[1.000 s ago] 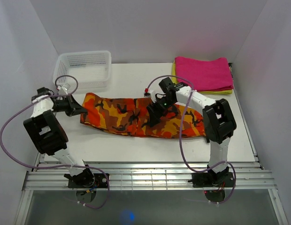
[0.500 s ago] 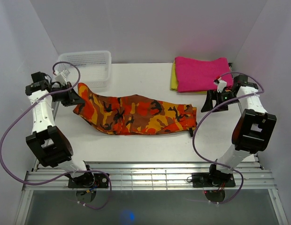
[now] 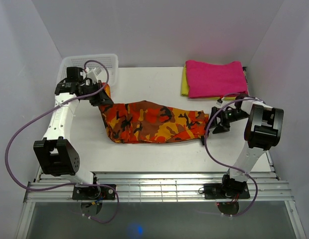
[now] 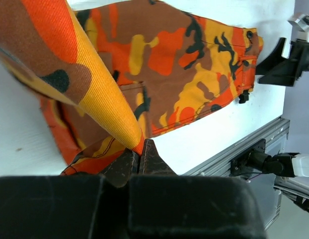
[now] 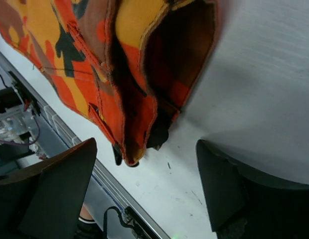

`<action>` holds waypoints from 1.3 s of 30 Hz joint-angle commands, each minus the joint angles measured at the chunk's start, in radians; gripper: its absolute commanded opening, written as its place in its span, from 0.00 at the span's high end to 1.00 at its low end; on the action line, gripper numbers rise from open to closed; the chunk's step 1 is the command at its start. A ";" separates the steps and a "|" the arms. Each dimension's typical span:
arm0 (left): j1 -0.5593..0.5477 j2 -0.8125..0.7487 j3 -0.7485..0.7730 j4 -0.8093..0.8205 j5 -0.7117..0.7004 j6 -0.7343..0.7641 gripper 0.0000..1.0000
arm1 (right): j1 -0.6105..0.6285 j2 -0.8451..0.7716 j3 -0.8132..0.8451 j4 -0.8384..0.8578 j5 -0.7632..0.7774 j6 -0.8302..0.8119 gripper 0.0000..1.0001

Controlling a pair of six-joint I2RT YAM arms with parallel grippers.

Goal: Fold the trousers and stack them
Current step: Fold the trousers

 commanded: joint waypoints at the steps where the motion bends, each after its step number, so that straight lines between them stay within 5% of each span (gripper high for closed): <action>1: -0.124 -0.032 -0.008 0.121 -0.027 -0.139 1.00 | 0.017 0.044 -0.014 0.052 -0.090 0.012 0.17; 6: -0.296 0.015 0.018 0.184 -0.057 -0.260 1.00 | 0.031 0.035 -0.054 0.101 -0.135 0.012 0.53; 10: -0.416 0.069 0.059 0.254 -0.106 -0.338 1.00 | 0.034 0.021 -0.057 0.099 -0.153 0.001 0.91; 20: -0.692 0.260 0.188 0.357 -0.203 -0.487 1.00 | 0.043 0.009 -0.056 0.096 -0.159 -0.009 0.92; 39: -0.870 0.527 0.357 0.438 -0.263 -0.630 1.00 | 0.052 0.005 -0.063 0.085 -0.167 -0.035 0.92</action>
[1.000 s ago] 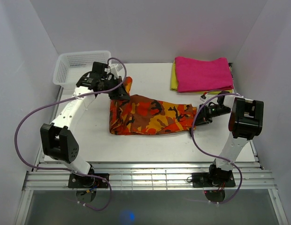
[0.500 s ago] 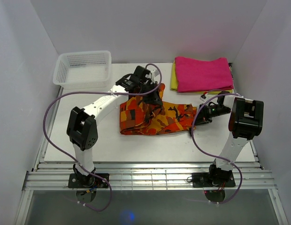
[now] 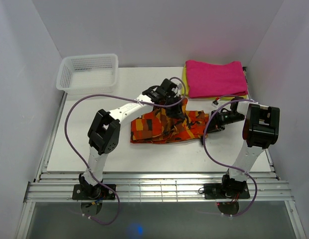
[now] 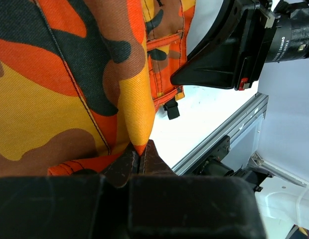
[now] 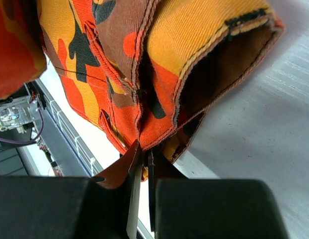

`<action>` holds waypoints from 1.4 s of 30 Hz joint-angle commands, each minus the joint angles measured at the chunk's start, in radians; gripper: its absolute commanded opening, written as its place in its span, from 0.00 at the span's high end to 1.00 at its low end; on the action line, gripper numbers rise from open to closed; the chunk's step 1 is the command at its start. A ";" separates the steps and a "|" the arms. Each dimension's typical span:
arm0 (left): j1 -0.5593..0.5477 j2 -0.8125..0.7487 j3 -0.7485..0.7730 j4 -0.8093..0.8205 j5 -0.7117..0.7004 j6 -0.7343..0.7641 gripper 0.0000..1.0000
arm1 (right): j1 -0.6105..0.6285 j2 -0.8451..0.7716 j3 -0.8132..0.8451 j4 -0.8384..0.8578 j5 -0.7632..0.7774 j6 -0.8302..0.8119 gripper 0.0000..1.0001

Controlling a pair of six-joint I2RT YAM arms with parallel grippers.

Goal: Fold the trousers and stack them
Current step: Fold the trousers

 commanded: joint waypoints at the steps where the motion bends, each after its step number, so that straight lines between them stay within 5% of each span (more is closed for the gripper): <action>1: -0.036 -0.015 0.072 0.070 0.005 -0.043 1.00 | 0.011 -0.026 -0.004 -0.004 -0.046 -0.019 0.92; 42: -0.144 0.287 0.346 0.171 0.050 -0.147 1.00 | 0.012 -0.031 -0.038 -0.009 -0.103 -0.038 0.92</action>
